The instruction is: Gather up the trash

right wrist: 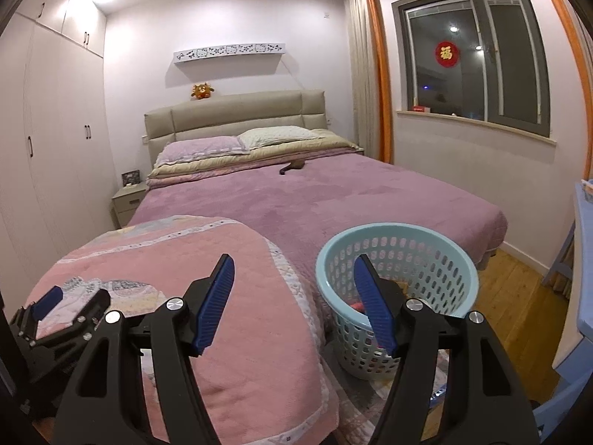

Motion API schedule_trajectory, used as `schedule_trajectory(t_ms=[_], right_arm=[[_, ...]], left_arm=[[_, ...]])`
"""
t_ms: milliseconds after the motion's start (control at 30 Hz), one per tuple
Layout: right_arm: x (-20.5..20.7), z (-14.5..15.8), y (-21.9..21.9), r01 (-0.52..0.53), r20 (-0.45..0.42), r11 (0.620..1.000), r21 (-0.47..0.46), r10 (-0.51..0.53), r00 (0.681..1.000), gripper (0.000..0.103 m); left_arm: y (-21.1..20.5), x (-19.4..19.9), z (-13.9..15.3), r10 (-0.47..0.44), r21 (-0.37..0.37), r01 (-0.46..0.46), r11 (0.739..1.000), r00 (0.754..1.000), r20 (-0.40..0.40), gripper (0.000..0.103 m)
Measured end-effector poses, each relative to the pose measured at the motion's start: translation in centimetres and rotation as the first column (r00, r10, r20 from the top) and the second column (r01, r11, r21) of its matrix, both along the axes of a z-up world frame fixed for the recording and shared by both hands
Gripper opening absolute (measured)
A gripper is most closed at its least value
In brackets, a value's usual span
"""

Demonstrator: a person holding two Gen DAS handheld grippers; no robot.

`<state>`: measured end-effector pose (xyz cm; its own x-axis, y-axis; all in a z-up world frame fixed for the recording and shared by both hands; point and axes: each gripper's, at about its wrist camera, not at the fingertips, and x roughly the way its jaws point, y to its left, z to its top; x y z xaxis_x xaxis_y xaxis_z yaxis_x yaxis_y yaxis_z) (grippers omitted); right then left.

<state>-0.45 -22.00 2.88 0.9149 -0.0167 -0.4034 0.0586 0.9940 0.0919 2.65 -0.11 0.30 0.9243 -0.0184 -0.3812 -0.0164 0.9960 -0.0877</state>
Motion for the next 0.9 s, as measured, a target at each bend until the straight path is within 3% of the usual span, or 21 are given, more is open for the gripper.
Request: schedule_trajectory(t_ms=[100, 267, 900], right_arm=[[-0.3, -0.1, 0.4, 0.018, 0.01, 1.0, -0.026, -0.017, 1.0, 0.063], [-0.5, -0.3, 0.5, 0.017, 0.011, 0.999, -0.032, -0.016, 1.0, 0.063], [-0.2, -0.2, 0.3, 0.002, -0.005, 1.0, -0.006, -0.002, 1.0, 0.068]], left_arm=[[0.2, -0.3, -0.1, -0.007, -0.017, 0.007, 1.0, 1.0, 0.017, 0.095], [-0.7, -0.7, -0.1, -0.011, 0.022, 0.01, 1.0, 0.999, 0.038, 0.095], [-1.4, -0.4, -0.3, -0.024, 0.056, 0.022, 0.998, 0.999, 0.023, 0.096]])
